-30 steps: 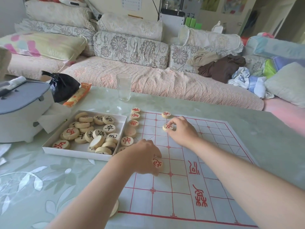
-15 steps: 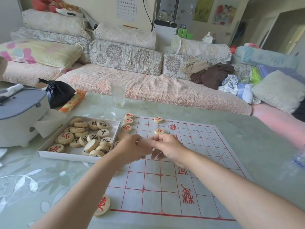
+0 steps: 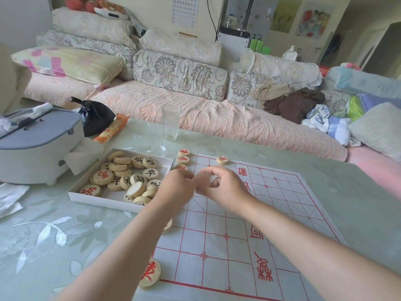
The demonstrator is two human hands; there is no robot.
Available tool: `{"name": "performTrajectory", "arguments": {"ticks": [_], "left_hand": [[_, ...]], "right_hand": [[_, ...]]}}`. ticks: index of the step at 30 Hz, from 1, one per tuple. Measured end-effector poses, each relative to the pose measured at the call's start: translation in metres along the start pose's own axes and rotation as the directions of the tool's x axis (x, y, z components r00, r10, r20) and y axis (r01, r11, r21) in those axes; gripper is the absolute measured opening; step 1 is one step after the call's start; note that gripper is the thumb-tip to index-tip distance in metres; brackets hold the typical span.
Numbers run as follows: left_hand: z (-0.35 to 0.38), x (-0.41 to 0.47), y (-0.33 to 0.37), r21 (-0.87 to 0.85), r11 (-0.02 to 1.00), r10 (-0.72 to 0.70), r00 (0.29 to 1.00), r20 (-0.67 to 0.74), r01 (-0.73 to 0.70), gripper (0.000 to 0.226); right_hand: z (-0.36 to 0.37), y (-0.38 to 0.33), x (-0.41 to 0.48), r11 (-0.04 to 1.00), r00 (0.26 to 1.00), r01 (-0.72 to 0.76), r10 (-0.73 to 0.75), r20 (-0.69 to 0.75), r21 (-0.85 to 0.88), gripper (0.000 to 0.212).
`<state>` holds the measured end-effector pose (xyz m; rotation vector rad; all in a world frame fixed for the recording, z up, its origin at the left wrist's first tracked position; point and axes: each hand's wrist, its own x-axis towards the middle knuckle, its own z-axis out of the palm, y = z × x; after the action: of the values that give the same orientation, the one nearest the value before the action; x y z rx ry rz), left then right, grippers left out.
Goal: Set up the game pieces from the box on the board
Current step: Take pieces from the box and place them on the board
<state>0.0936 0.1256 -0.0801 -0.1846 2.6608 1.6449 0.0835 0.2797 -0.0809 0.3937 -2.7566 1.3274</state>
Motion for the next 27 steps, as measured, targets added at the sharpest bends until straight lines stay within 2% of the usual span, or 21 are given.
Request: {"name": "performTrajectory", "arguments": {"ticks": [1, 2, 4, 7, 9, 16, 21, 27], "left_hand": [[-0.002, 0.002, -0.003, 0.218, 0.972, 0.1, 0.994, -0.052, -0.086, 0.03], [-0.005, 0.004, -0.007, 0.419, 0.893, 0.215, 0.973, -0.081, -0.162, 0.029], [-0.011, 0.008, -0.014, 0.657, 0.71, 0.386, 0.921, -0.06, -0.254, 0.028], [-0.018, 0.013, -0.025, 0.769, 0.557, 0.434, 0.899, 0.053, -0.314, 0.023], [-0.02, 0.015, -0.034, 0.793, 0.51, 0.41, 0.905, 0.116, -0.333, 0.026], [-0.019, 0.018, -0.045, 0.801, 0.482, 0.401, 0.902, 0.158, -0.354, 0.028], [-0.021, 0.018, -0.046, 0.782, 0.506, 0.408, 0.9, 0.155, -0.364, 0.029], [-0.026, 0.018, -0.041, 0.724, 0.59, 0.375, 0.915, 0.147, -0.358, 0.028]], "right_hand": [[0.001, 0.004, 0.008, 0.999, 1.0, -0.001, 0.0, -0.017, -0.041, 0.036], [0.002, 0.009, 0.017, 0.995, 0.999, -0.009, 0.005, -0.041, -0.099, 0.035], [0.0, 0.021, 0.039, 0.97, 0.992, -0.067, 0.04, -0.118, -0.234, 0.033], [-0.007, 0.034, 0.068, 0.916, 0.973, -0.182, 0.116, -0.2, -0.358, 0.027], [-0.009, 0.039, 0.086, 0.884, 0.971, -0.209, 0.138, -0.195, -0.417, 0.026], [0.001, 0.048, 0.126, 0.827, 0.969, -0.235, 0.159, -0.188, -0.51, 0.025], [0.008, 0.054, 0.13, 0.804, 0.962, -0.273, 0.241, -0.13, -0.528, 0.027], [0.005, 0.031, 0.123, 0.811, 0.981, -0.191, 0.143, -0.129, -0.554, 0.013]]}}
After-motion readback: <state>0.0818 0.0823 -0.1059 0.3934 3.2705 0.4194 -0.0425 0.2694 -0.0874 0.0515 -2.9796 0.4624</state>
